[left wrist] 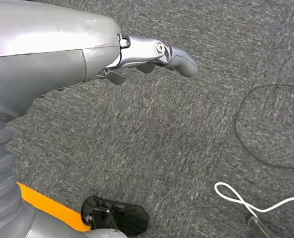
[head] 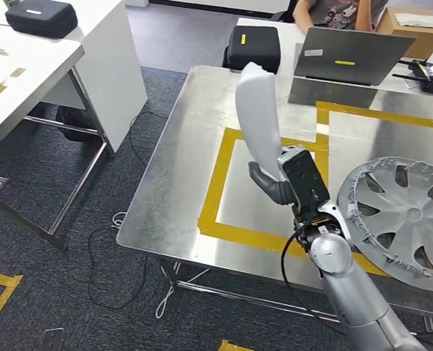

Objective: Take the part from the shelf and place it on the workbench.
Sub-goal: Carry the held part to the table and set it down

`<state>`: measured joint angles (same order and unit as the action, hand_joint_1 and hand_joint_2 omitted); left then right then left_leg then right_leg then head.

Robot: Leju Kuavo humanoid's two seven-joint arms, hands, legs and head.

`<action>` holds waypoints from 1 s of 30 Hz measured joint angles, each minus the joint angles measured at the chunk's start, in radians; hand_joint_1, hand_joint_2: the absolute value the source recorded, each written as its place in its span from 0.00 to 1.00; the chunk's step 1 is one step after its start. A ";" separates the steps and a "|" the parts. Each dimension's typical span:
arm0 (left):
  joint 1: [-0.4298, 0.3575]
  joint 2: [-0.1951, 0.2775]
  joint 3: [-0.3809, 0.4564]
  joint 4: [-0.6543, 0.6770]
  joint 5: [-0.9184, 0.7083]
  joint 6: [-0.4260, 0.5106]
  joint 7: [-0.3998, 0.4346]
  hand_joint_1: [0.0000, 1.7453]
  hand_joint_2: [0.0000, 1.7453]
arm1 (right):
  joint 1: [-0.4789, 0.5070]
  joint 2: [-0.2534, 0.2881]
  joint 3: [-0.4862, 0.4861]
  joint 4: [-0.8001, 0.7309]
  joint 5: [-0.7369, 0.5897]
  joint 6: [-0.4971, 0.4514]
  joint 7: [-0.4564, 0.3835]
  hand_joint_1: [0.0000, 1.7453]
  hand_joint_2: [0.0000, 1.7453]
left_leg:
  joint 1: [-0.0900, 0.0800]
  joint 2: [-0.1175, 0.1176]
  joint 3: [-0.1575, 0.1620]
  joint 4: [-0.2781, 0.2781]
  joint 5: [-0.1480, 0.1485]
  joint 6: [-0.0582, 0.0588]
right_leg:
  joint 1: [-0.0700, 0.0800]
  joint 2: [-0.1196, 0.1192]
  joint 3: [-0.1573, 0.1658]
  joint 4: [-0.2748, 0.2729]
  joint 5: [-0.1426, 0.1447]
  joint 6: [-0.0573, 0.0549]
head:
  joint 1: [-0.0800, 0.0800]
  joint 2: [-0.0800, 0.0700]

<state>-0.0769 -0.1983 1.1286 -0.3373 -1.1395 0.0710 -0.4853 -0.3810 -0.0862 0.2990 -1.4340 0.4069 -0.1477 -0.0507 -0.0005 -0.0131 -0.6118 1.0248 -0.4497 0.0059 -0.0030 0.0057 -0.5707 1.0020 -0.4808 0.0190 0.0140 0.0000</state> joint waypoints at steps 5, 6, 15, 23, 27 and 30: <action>-0.001 0.006 -0.013 0.008 0.001 -0.002 0.005 0.00 1.00 | -0.055 0.000 0.017 0.098 0.014 -0.001 0.042 1.00 1.00 | 0.001 0.000 0.000 0.000 0.001 0.000 | 0.001 0.000 -0.001 0.001 0.000 0.000 | 0.000 0.000; -0.002 0.007 -0.015 0.009 0.002 -0.002 0.006 0.00 1.00 | -0.066 0.000 0.020 0.117 0.014 -0.001 0.050 1.00 1.00 | 0.001 0.000 0.000 0.000 0.001 0.000 | 0.002 0.000 -0.001 0.001 0.000 0.000 | 0.000 0.000; -0.003 0.016 -0.041 0.015 0.024 -0.011 0.026 0.00 1.00 | -0.153 0.000 0.031 0.269 0.038 -0.028 0.113 0.00 0.00 | 0.002 0.000 0.000 -0.005 0.003 0.000 | 0.003 0.000 -0.004 0.002 0.000 0.000 | -0.001 0.000; 0.001 0.023 -0.049 0.018 0.047 -0.015 0.037 0.00 0.00 | -0.185 0.000 0.028 0.369 0.075 -0.069 0.153 0.00 0.00 | 0.001 0.000 0.001 -0.010 0.004 0.000 | 0.001 0.000 -0.008 0.002 -0.001 -0.001 | -0.005 0.000; 0.004 0.025 -0.050 0.020 0.056 -0.014 0.038 0.00 0.00 | -0.181 -0.002 0.016 0.399 0.088 -0.097 0.164 0.00 0.00 | 0.001 0.000 0.001 -0.010 0.005 0.000 | 0.001 0.001 -0.010 0.002 -0.001 -0.001 | -0.005 0.000; 0.006 0.026 -0.050 0.020 0.066 -0.012 0.040 0.00 0.00 | -0.169 -0.004 -0.004 0.412 0.074 -0.115 0.155 0.00 0.00 | 0.001 0.000 0.000 -0.011 0.007 -0.001 | 0.001 0.002 -0.011 0.002 -0.003 -0.002 | -0.005 0.000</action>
<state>-0.0709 -0.1726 1.0784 -0.3171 -1.0740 0.0591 -0.4456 -0.5497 -0.0903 0.2954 -1.0219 0.4809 -0.2626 0.1044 0.0002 -0.0131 -0.6116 1.0136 -0.4427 0.0053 -0.0024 0.0074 -0.5817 1.0035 -0.4833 0.0174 0.0087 0.0001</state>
